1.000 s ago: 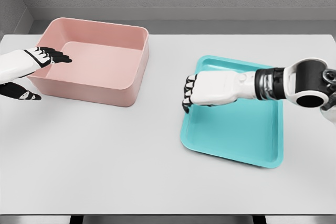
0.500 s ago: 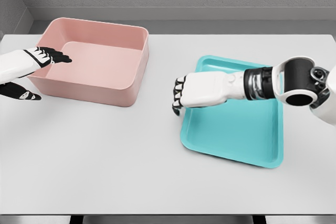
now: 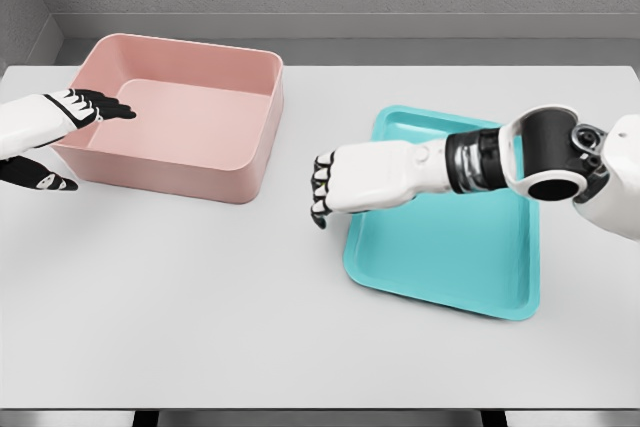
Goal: Put the tennis from the blue tray into the pink basket with both arms
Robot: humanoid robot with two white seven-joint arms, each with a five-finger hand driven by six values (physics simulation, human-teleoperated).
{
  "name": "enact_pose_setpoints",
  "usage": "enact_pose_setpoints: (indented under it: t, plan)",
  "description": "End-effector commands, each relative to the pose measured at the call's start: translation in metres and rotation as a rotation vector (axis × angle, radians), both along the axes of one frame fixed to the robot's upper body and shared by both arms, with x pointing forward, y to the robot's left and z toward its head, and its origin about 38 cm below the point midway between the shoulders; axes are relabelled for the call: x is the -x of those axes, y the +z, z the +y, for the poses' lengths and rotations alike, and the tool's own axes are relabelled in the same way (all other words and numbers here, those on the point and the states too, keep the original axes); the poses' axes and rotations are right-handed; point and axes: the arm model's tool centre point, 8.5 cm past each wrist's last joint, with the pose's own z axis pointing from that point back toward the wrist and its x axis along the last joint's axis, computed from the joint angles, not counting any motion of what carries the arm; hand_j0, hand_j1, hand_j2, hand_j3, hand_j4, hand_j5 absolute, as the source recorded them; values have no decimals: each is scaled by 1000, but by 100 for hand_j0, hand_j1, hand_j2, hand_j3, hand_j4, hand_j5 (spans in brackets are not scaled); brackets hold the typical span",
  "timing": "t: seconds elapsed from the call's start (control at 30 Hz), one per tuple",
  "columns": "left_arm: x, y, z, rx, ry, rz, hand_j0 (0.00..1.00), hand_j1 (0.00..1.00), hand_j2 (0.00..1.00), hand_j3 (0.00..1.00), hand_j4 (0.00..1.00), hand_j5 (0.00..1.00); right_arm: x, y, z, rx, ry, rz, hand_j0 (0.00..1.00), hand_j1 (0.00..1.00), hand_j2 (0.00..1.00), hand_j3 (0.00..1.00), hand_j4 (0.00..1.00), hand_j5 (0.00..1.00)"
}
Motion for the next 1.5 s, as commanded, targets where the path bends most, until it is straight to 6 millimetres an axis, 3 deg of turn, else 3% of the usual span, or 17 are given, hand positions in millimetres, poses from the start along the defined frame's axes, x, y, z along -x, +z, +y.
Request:
enact_pose_setpoints:
  t: [0.0, 0.77, 1.47]
  plan:
    - [0, 1, 1, 5, 3, 0, 100, 100, 100, 100, 100, 100, 3, -1, 3, -1, 23, 5, 57, 57, 57, 57, 57, 57]
    - [0, 1, 1, 5, 5, 1, 100, 100, 100, 100, 100, 100, 15, -4, 33, 8, 138, 11, 57, 57, 57, 57, 57, 57]
    - [0, 1, 2, 3, 5, 1, 100, 100, 100, 100, 100, 100, 26, 7, 69, -1, 254, -14, 58, 58, 58, 58, 58, 58]
